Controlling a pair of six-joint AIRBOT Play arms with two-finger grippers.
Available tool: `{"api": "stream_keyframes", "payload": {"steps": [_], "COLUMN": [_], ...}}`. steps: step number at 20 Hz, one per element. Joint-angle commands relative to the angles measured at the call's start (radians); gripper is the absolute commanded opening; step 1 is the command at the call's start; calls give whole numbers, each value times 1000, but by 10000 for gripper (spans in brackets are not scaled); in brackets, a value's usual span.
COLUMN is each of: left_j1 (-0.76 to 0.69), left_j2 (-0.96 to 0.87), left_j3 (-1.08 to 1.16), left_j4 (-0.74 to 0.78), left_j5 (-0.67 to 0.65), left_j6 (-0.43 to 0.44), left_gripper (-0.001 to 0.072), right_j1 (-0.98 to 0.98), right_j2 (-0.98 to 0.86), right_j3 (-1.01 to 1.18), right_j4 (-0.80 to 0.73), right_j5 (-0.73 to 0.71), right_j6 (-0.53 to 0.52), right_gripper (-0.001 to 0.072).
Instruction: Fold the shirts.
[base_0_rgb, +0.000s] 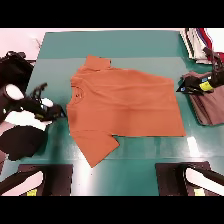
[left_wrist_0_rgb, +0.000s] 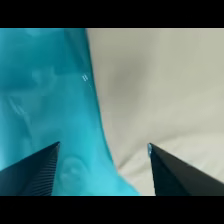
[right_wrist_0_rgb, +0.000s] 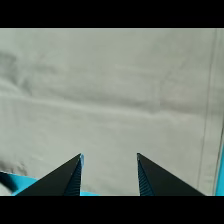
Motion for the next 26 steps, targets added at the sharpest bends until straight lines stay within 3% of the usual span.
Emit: {"api": "stream_keyframes", "payload": {"steps": [1, 4, 8, 9, 10, 12, 17, 20, 26], "left_j1": [2, -5, -177, -204, -206, -206, -206, -206, -206], "left_j2": [91, 90, 85, 85, 85, 86, 86, 86, 86], "left_j3": [-224, -291, -312, -311, -307, -275, -178, -175, -175], "left_j4": [-106, -263, -267, -254, -255, -237, -224, -226, -227], "left_j5": [64, 103, 196, 224, 234, 227, 172, 177, 177], "left_j6": [29, 104, 85, 52, 41, 43, 53, 53, 52], "left_gripper": [640, 639, 638, 574, 333, 27, 25, 25, 25], "right_j1": [-1, -6, -10, -11, -24, -95, -420, -577, -578], "right_j2": [98, 132, 146, 145, 144, 145, 144, 111, 33], "right_j3": [-98, -108, -108, -108, -109, -139, -452, -636, -773], "right_j4": [24, 24, 22, 19, 13, 13, -67, -23, 105], "right_j5": [-50, -54, -50, -42, -26, 6, 8, -31, -209], "right_j6": [-4, -4, -4, -4, -4, -8, -21, -18, -41], "right_gripper": [384, 383, 383, 383, 383, 383, 388, 388, 383]}}
